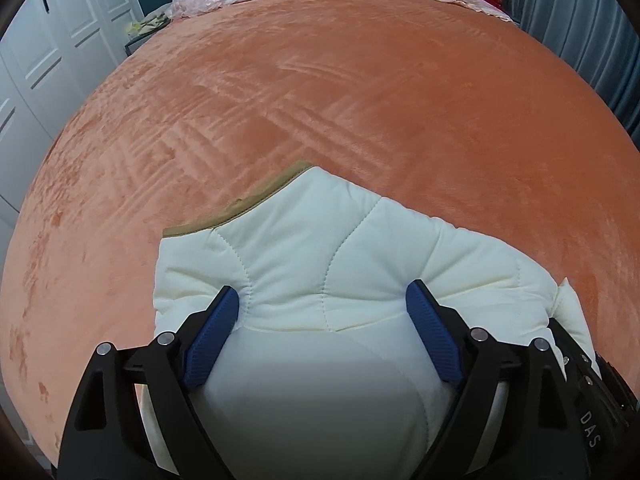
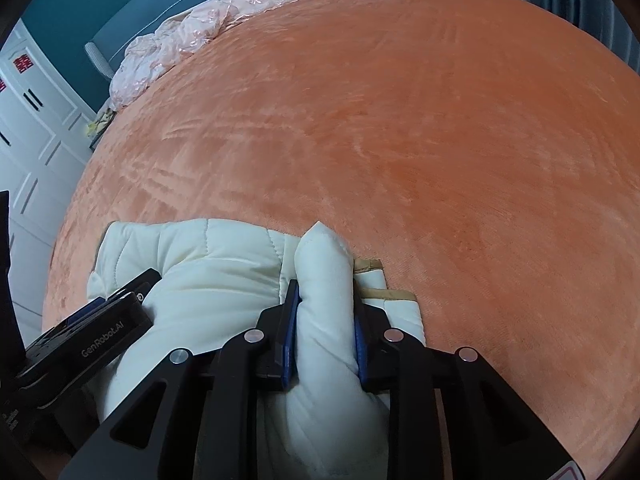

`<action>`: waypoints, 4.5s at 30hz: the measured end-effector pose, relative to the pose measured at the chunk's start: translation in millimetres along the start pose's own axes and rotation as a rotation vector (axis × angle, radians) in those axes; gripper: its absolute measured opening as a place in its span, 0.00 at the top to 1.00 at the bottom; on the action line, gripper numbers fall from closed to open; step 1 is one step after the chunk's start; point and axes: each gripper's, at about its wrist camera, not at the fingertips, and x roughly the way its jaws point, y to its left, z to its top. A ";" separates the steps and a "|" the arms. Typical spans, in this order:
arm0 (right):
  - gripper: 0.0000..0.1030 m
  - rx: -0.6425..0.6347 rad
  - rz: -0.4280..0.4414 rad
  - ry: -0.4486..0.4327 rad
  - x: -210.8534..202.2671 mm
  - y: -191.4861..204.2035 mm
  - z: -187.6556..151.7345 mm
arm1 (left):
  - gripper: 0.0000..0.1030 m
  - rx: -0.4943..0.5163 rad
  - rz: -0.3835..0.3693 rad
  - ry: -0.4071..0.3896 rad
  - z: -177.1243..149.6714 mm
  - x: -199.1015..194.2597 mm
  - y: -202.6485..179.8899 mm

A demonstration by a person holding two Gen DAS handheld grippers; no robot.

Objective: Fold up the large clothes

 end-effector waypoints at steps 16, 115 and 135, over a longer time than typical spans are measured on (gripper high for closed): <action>0.78 0.003 0.024 -0.060 6.6 -5.9 -5.8 | 0.16 -0.007 0.018 -0.043 -2.1 9.9 -3.3; 0.72 -0.427 0.333 -0.213 -47.7 241.1 10.5 | 0.42 -0.155 -0.251 -0.486 30.0 -100.9 280.0; 0.57 -0.388 0.279 0.001 24.5 241.7 -38.8 | 0.30 -0.273 -0.212 -0.258 -30.5 -16.5 311.6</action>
